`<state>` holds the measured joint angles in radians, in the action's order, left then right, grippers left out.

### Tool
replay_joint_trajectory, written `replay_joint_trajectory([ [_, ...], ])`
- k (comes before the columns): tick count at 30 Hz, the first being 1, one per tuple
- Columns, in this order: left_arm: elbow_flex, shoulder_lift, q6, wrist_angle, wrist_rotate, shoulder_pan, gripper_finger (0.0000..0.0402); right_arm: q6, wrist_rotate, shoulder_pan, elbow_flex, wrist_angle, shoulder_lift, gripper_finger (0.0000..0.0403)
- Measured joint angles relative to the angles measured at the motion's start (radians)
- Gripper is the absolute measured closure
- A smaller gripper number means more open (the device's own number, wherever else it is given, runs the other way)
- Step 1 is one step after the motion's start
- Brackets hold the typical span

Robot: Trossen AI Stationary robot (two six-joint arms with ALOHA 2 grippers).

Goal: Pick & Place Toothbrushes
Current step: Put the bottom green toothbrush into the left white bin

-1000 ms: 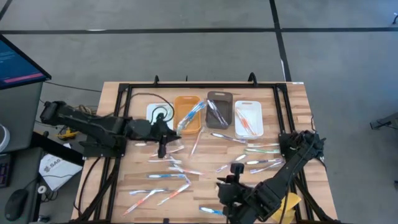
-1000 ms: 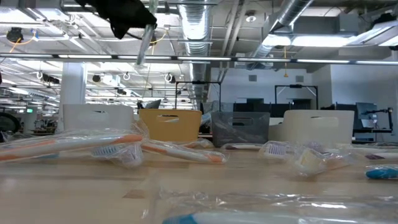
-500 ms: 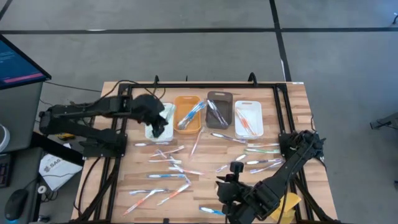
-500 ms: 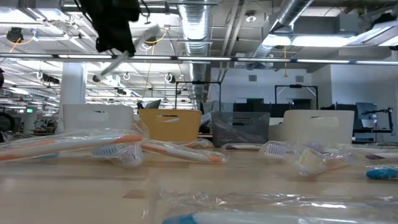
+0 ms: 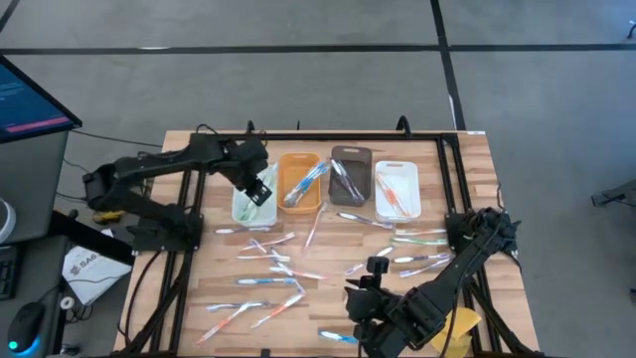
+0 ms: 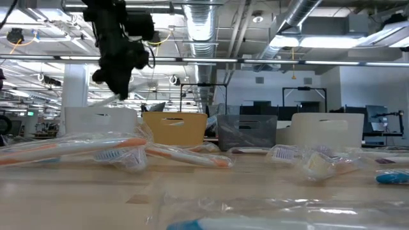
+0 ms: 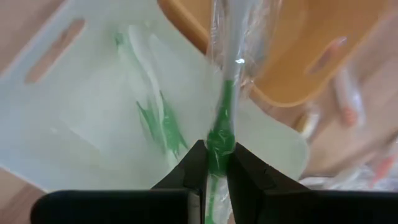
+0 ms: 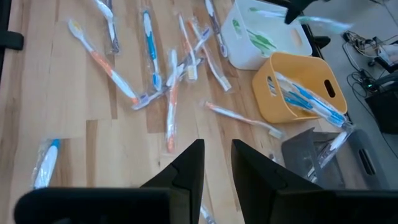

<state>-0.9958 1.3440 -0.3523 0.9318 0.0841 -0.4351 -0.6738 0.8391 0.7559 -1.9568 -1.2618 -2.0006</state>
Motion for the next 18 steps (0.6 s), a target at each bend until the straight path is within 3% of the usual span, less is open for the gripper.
replay_joint_trajectory([
  [18, 0.0, 0.148, -0.044, -0.003, -0.008, -0.005, 0.0356, -0.005, 0.0, 0.0, 0.0, -0.002, -0.007, 0.0329],
])
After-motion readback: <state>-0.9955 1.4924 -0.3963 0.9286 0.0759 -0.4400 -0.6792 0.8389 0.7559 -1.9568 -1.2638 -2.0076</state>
